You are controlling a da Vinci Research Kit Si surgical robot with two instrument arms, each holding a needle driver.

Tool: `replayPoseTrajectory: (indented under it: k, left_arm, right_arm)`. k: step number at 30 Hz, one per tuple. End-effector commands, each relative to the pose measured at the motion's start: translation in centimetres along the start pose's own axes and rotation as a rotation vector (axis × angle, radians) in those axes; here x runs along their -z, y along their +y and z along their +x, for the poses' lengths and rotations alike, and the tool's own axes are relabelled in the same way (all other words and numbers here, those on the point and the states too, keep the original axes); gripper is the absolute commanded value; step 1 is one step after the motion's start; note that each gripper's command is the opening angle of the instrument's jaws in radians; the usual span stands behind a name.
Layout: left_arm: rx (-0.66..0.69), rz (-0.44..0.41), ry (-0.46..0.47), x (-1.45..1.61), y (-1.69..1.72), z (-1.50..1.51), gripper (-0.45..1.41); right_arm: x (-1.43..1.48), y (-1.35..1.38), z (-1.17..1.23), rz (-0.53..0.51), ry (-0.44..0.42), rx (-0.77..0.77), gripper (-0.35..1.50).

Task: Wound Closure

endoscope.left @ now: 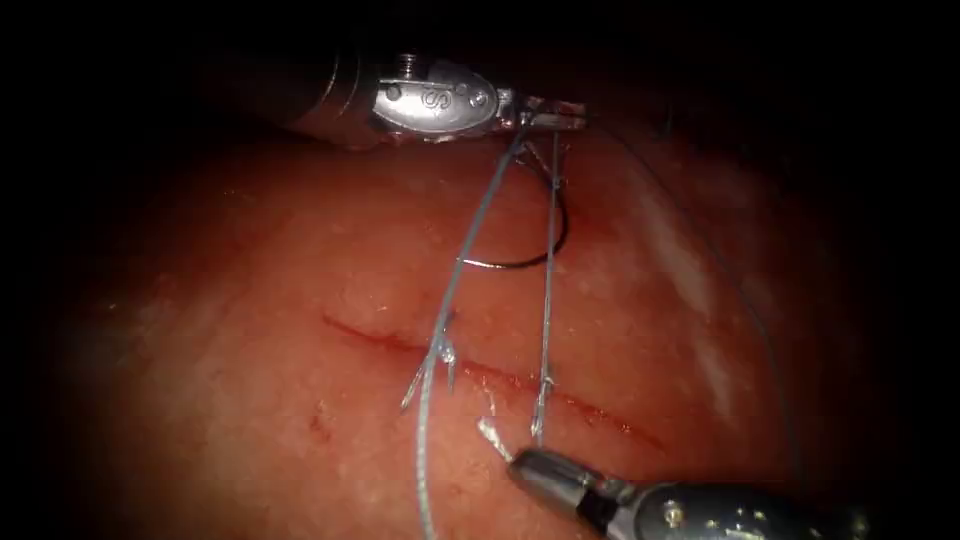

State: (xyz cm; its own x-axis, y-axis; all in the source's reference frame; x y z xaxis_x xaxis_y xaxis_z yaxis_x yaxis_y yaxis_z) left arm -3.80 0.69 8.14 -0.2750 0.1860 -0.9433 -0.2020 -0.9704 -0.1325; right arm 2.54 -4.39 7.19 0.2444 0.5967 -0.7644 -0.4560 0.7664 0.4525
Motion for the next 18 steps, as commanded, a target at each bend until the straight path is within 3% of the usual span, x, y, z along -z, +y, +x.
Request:
replayPoseTrajectory:
  k: [1, 2, 3, 6, 9, 18]
  left_arm:
    - [0.003, -0.011, 0.011, -0.03, -0.02, 0.05, -0.45]
    - [0.013, -0.018, 0.021, 0.02, 0.02, 0.16, -0.45]
    - [0.017, -0.02, 0.023, 0.05, 0.04, 0.21, -0.45]
    - [0.039, -0.028, 0.037, 0.14, 0.1, 0.39, -0.45]
    - [0.032, -0.036, 0.048, 0.21, 0.16, 0.57, -0.45]
    - [-0.001, -0.05, 0.09, 0.38, 0.35, 1.17, -0.45]
  right_arm:
    - [-0.04, -0.04, 0.02, 0.023, 0.024, 0.126, 0.79]
    - [0.04, -0.06, 0.05, 0.042, 0.036, 0.166, 0.61]
    - [0.07, -0.06, 0.07, 0.057, 0.04, 0.165, 0.67]
    - [0.2, -0.06, 0.13, 0.112, 0.066, 0.165, 0.61]
    - [0.31, 0.02, 0.22, 0.133, 0.088, 0.058, 0.69]
    - [0.27, 0.58, 0.47, 0.001, 0.028, -0.128, 0.81]
